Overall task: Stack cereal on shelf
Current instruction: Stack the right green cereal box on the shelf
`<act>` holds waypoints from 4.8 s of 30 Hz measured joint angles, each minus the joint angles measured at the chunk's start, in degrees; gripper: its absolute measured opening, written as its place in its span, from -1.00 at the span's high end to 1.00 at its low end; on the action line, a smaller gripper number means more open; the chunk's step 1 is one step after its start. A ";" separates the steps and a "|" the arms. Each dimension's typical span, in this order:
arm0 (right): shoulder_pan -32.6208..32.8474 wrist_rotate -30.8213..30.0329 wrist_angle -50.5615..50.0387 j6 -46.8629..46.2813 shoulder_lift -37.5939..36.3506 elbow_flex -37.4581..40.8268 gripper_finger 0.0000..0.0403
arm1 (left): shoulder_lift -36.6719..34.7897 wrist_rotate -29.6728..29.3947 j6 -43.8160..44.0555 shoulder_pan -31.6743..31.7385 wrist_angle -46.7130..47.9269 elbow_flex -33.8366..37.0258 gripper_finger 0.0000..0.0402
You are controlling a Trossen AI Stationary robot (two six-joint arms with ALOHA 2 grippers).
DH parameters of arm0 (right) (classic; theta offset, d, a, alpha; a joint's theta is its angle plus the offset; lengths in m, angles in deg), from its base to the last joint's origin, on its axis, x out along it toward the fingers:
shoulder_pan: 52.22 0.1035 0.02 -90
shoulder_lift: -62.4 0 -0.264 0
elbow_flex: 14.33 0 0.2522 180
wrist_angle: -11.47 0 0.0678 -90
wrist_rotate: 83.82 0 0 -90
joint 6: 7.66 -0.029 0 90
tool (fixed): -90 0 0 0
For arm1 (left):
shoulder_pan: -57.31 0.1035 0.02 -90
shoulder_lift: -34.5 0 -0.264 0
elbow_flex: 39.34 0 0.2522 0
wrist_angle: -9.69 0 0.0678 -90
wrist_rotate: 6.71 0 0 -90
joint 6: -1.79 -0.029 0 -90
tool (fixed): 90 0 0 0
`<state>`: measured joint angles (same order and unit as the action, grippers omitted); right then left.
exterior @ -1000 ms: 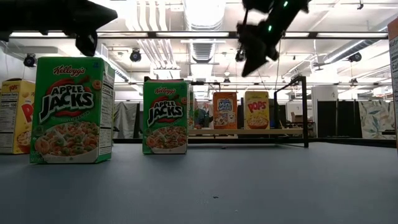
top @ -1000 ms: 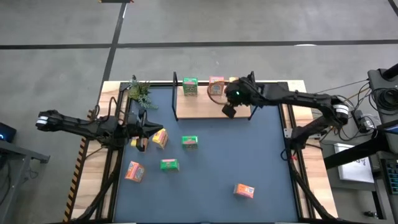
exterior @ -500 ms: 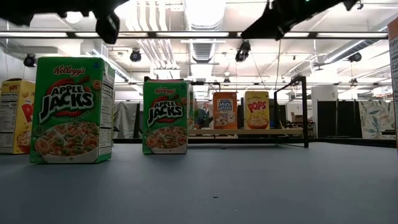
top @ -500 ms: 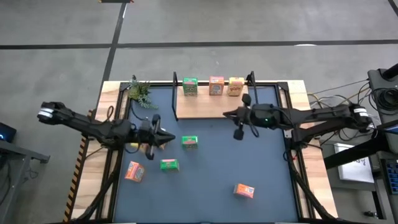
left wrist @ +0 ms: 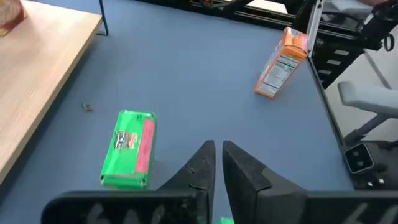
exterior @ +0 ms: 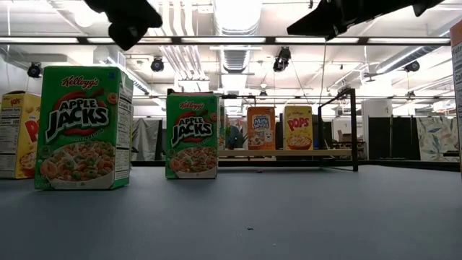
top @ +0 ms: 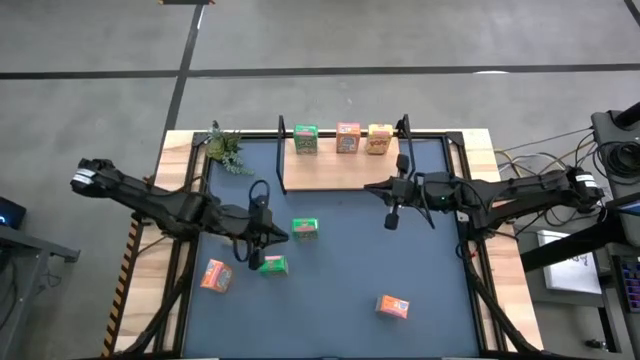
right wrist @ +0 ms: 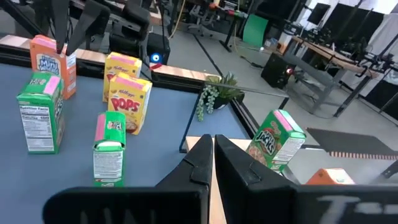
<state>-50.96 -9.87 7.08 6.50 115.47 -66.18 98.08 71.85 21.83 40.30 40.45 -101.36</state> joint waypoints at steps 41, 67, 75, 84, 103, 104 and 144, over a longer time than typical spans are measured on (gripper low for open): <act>-0.04 0.04 -2.36 2.37 1.43 1.62 0.96 | 22.02 -5.53 -14.02 9.13 -3.61 -3.64 0.13; -0.06 0.00 -1.68 5.92 1.34 1.03 0.96 | 21.51 12.66 -44.78 34.07 12.37 -26.16 0.47; -0.04 0.00 -1.68 6.13 1.34 1.03 0.96 | 21.53 21.09 -43.74 44.16 6.91 -21.93 0.47; -0.04 0.00 -1.64 6.02 1.34 1.03 0.96 | 21.54 17.03 -43.32 45.33 2.20 -18.01 0.47; -0.06 0.00 -1.42 6.77 1.34 1.01 0.96 | 28.39 15.30 -42.08 45.35 -1.59 -17.69 0.47; -0.04 0.00 -1.42 6.75 1.34 1.02 0.96 | 28.37 15.30 -42.34 45.35 -1.53 -17.69 0.47; -0.06 0.00 -1.81 6.46 1.36 1.01 0.96 | 22.99 3.70 -44.85 32.66 7.53 -17.56 0.68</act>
<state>-51.03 -9.87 5.26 12.96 116.83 -65.17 121.07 75.55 -23.03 72.96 47.97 -118.92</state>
